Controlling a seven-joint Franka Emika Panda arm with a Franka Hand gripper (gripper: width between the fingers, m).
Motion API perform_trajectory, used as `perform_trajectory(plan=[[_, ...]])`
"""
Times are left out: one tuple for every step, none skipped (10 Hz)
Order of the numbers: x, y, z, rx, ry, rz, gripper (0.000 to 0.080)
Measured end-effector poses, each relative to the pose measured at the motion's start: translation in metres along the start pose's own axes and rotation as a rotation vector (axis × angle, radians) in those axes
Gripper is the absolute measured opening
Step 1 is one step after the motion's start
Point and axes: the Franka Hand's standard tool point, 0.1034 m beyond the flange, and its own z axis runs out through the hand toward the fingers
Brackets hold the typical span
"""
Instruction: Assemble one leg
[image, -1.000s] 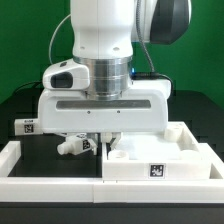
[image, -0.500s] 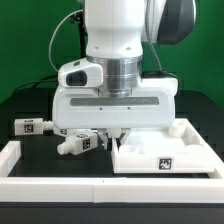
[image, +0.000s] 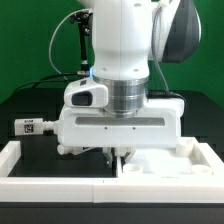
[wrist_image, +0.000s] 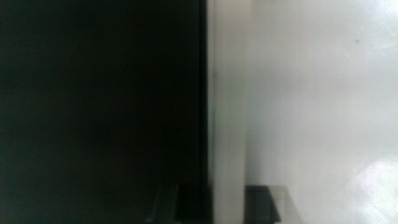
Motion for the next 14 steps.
perform_trajectory(plan=[[0.004,0.0,0.0,-0.004,0.0,0.01,0.0054],[0.004,0.0,0.0,-0.005,-0.011,0.023,0.0054],[0.003,0.0,0.0,-0.004,-0.018,0.023,0.0055],[0.003,0.0,0.0,-0.004,-0.018,0.022,0.0055],[0.003,0.001,0.0,-0.004,-0.018,0.019,0.0055],[0.003,0.0,0.0,-0.003,-0.018,0.019,0.0055],[0.003,-0.001,-0.002,-0.002,-0.02,0.019,0.0234],[-0.001,-0.006,-0.015,0.008,-0.037,0.016,0.0376],[-0.007,-0.015,-0.029,0.015,-0.035,0.019,0.0376],[-0.017,-0.024,-0.045,0.022,-0.04,0.014,0.0557],[-0.019,-0.026,-0.058,0.026,-0.043,0.006,0.063],[-0.015,-0.021,-0.063,0.024,-0.032,0.011,0.063],[-0.017,-0.021,-0.059,0.024,-0.037,0.011,0.0644],[-0.017,-0.021,-0.059,0.024,-0.037,0.011,0.0644]])
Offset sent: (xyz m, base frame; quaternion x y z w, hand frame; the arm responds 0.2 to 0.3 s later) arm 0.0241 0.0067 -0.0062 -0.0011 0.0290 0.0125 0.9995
